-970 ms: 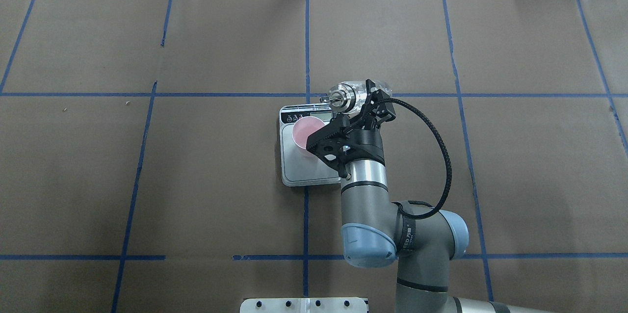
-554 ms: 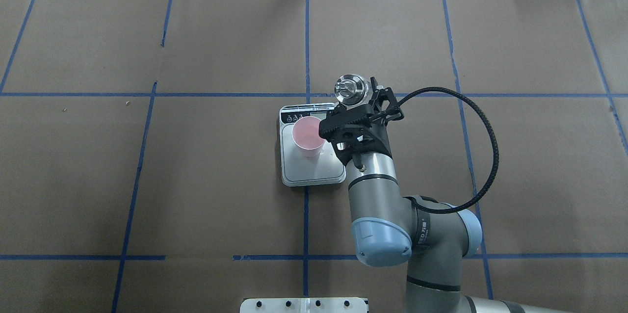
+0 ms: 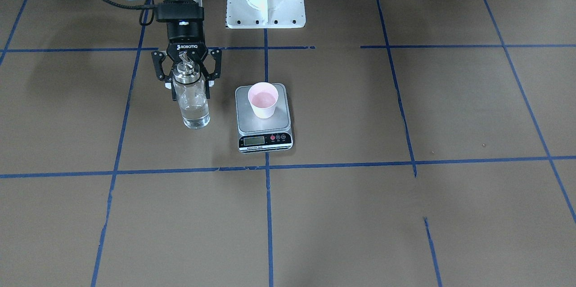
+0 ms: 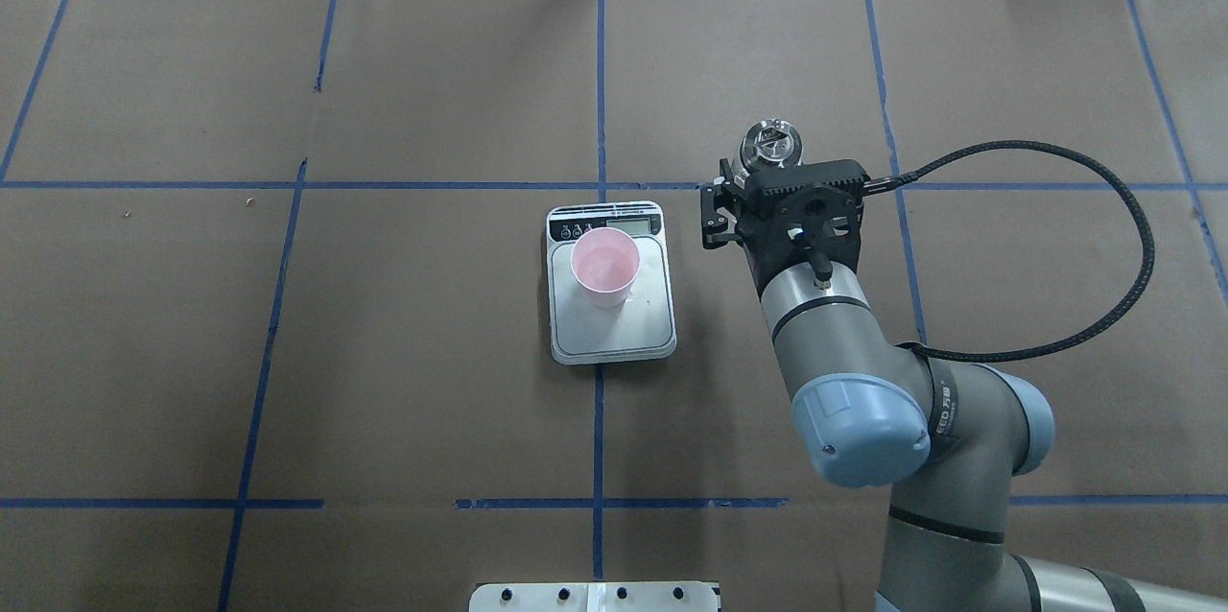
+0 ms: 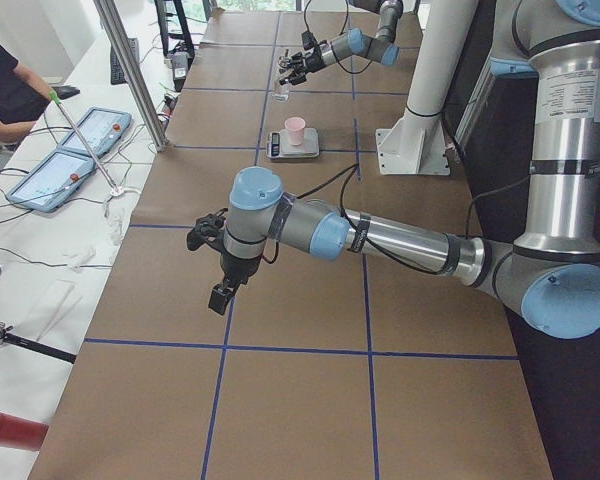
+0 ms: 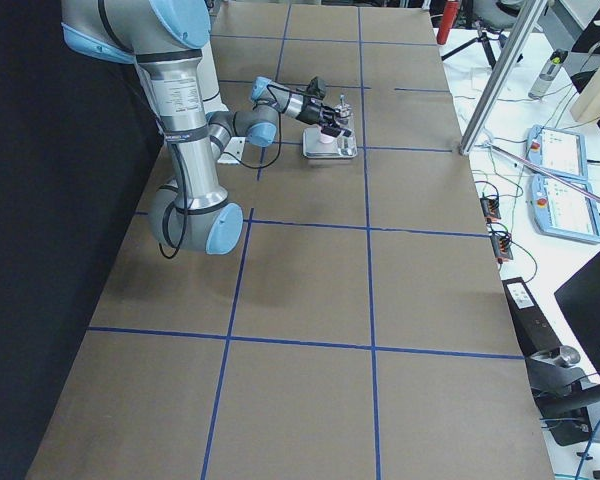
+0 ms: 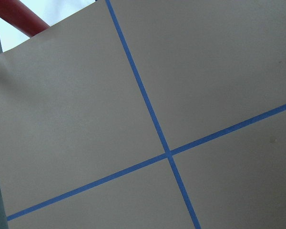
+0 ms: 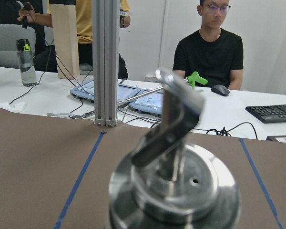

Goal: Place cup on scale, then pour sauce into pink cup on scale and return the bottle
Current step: 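Carry the bottle back to its spot and lower it to the table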

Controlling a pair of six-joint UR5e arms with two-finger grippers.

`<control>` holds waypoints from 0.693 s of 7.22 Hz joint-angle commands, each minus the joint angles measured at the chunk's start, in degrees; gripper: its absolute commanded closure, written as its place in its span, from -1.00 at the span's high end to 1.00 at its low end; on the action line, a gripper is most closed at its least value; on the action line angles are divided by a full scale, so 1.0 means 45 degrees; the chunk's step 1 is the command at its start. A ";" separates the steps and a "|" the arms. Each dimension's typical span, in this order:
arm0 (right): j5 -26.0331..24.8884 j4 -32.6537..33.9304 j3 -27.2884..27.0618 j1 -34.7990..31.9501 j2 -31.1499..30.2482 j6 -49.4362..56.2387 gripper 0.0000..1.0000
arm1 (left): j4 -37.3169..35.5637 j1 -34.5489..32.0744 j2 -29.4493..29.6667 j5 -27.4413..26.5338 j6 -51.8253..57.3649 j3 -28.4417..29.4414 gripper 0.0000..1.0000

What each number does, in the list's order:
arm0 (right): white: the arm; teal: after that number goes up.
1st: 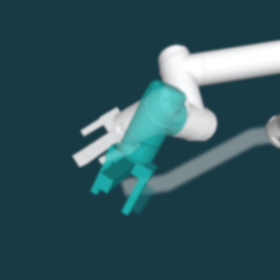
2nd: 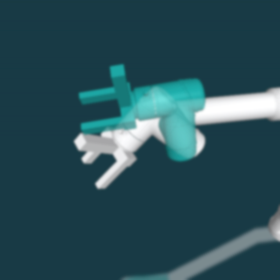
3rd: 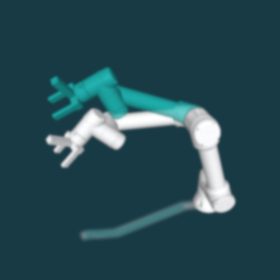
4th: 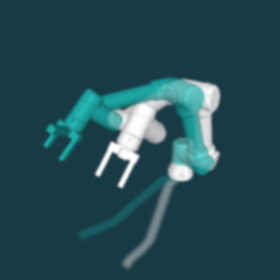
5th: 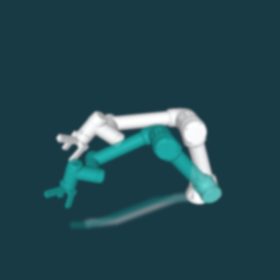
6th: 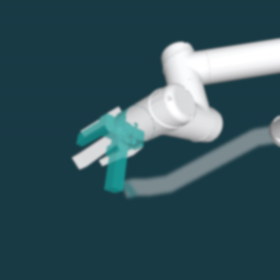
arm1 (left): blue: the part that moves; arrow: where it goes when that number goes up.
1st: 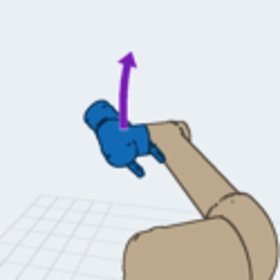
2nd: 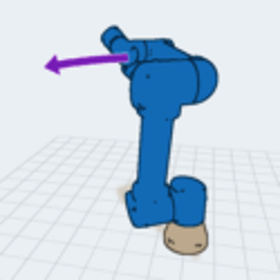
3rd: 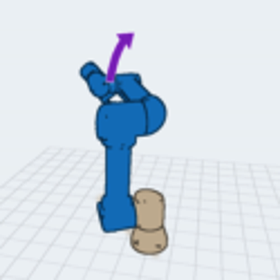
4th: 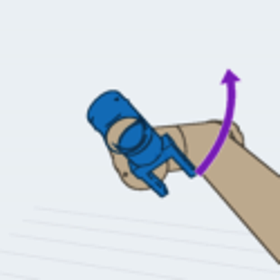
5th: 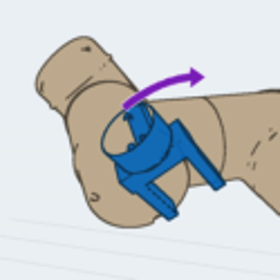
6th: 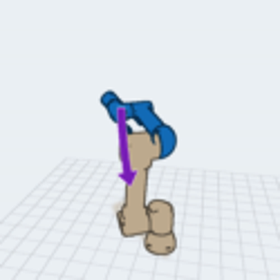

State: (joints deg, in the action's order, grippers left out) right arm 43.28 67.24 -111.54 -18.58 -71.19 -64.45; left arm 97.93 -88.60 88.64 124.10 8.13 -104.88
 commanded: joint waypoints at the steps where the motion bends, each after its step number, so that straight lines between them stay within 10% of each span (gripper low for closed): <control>1: 0.1838 0.0019 -0.0077 -0.0905 -0.0991 -0.2232 -1.00 | -0.0024 -0.0019 -0.0010 0.0000 -0.0009 -0.0168 1.00; 5: 0.2588 0.0019 -0.0058 -0.1613 -0.2362 -0.3836 -1.00 | -0.0024 -0.0097 -0.0010 0.0000 -0.0029 -0.0383 1.00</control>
State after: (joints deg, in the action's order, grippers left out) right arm 54.61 67.35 -111.80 -25.51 -80.50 -79.13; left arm 97.82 -88.85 88.62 124.10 8.02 -106.22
